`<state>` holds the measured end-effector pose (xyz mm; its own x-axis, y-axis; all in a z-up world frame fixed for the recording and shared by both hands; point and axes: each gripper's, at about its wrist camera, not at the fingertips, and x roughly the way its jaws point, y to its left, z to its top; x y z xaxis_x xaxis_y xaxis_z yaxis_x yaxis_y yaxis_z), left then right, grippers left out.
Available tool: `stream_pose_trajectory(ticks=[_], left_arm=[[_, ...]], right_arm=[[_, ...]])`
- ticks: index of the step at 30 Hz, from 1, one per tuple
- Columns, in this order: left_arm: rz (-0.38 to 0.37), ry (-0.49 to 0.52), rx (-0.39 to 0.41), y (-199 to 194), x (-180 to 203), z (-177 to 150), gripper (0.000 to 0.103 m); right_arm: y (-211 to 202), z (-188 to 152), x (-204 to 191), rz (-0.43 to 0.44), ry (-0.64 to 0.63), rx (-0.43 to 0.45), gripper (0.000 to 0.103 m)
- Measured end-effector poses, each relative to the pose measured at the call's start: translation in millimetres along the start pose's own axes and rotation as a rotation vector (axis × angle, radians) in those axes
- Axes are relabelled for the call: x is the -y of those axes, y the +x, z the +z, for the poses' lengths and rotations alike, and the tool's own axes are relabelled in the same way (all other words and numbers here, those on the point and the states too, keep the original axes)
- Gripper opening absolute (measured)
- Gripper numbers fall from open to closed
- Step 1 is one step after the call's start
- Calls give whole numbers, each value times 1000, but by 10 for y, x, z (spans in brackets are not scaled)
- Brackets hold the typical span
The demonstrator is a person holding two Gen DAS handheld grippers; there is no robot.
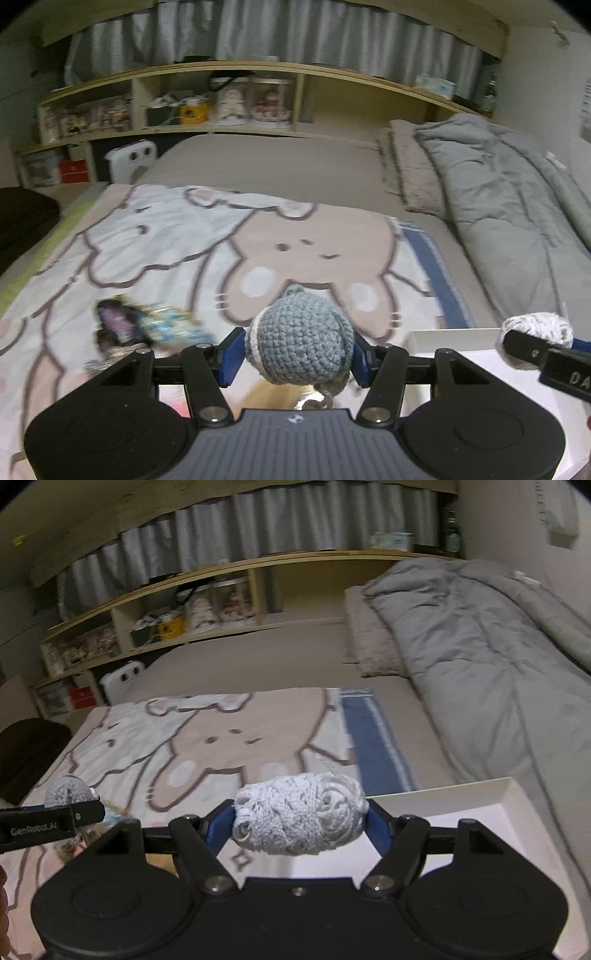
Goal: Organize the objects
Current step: 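Carry both balls to the white box and release them inside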
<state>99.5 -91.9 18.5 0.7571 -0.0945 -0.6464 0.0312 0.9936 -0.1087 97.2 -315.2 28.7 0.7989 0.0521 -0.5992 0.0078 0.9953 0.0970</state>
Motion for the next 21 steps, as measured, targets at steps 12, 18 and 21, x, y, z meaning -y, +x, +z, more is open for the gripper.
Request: stream_pose_trajectory(ticks=[12,18,21], left_arm=[[-178,77,3,251,954,113,58],[-234,91,-31,466,1239,50,58],[-267,104,-69,610,1345,-31,58]], right_arm=[[101,35,625,-129,66,-7,74],[214,2,887,-161,79,-36,75],[309,-27,1006,-183,86,-70,75]])
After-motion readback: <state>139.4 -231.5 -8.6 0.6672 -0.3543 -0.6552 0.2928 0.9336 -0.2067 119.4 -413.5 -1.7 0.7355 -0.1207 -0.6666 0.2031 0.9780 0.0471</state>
